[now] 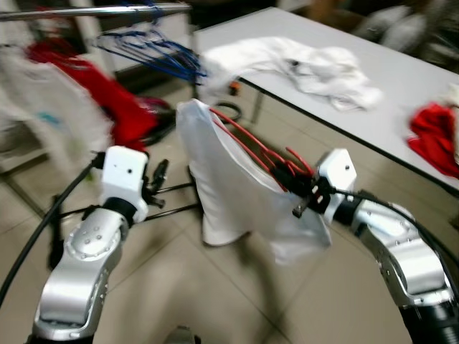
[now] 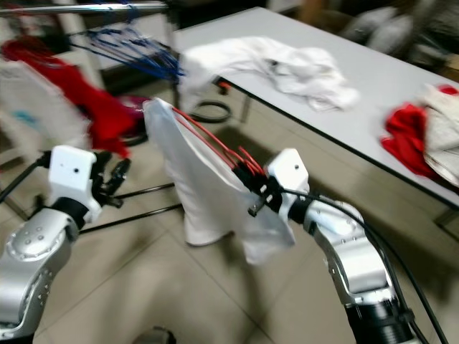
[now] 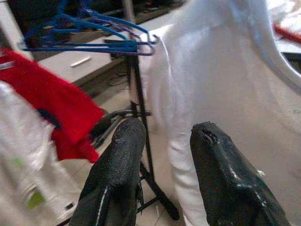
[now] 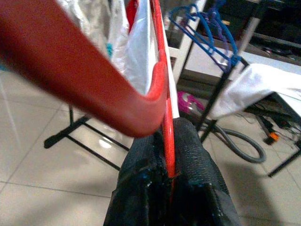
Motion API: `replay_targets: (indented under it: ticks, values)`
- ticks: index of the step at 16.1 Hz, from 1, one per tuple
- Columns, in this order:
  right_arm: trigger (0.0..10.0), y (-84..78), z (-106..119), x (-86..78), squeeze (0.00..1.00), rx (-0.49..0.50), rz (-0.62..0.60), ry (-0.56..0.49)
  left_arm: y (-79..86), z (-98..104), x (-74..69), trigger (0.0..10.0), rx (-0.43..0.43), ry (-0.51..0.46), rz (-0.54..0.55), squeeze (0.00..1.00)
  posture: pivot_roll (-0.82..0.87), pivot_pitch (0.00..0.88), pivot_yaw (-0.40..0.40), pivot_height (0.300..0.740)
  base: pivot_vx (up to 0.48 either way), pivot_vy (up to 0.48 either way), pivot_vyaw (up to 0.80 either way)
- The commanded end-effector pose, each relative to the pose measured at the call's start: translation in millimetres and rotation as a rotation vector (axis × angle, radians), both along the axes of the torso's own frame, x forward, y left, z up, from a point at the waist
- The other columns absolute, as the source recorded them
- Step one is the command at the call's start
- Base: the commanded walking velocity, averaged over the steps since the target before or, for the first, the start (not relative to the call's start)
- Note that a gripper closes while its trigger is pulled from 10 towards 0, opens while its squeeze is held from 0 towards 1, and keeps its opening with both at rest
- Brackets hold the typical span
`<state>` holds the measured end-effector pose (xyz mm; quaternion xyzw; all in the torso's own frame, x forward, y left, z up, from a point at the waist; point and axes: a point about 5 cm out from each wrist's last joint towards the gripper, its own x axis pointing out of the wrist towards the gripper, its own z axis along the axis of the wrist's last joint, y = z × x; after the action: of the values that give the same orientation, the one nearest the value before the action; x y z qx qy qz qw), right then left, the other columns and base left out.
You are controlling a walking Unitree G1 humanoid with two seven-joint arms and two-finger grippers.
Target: Hang hanger
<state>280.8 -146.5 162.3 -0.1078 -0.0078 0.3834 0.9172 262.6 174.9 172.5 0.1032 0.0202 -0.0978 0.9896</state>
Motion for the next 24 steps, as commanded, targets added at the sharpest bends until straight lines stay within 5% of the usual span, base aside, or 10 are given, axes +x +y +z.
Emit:
replay_targets:
  ticks: [1, 9, 13, 18, 24]
  values:
    - [10.0, 0.7, 13.3, 0.3, 0.00, 0.029, -0.009, -0.057, -1.0, 1.1, 3.0, 10.0, 0.002, -0.006, -0.007, 0.00, 0.04, 0.030, -0.038, 0.740, 0.000, 0.000, 0.80]
    - [10.0, 7.0, 15.8, 13.4, 0.00, -0.017, 0.042, -0.066, 6.8, 21.0, 0.5, 10.0, -0.013, -0.074, -0.034, 0.00, 0.08, 0.018, -0.103, 0.740, 0.000, 0.000, 0.80]
    - [10.0, 7.2, 10.1, 13.2, 0.00, 0.001, 0.016, -0.054, -9.0, 6.2, 0.9, 10.0, 0.030, -0.016, -0.072, 0.00, 0.08, 0.026, -0.069, 0.740, 0.000, 0.000, 0.80]
    - [10.0, 6.1, -2.3, 3.1, 0.00, 0.041, -0.088, -0.017, -17.1, -5.7, 11.8, 10.0, -0.021, 0.022, -0.046, 0.00, 0.04, 0.036, -0.012, 0.740, 0.000, -0.096, 0.64]
    - [10.0, 11.4, -5.4, 1.7, 0.00, 0.002, -0.026, -0.016, -13.6, -12.3, 2.8, 10.0, -0.032, 0.027, 0.016, 0.00, 0.06, 0.032, -0.089, 0.740, 0.000, -0.480, 0.00]
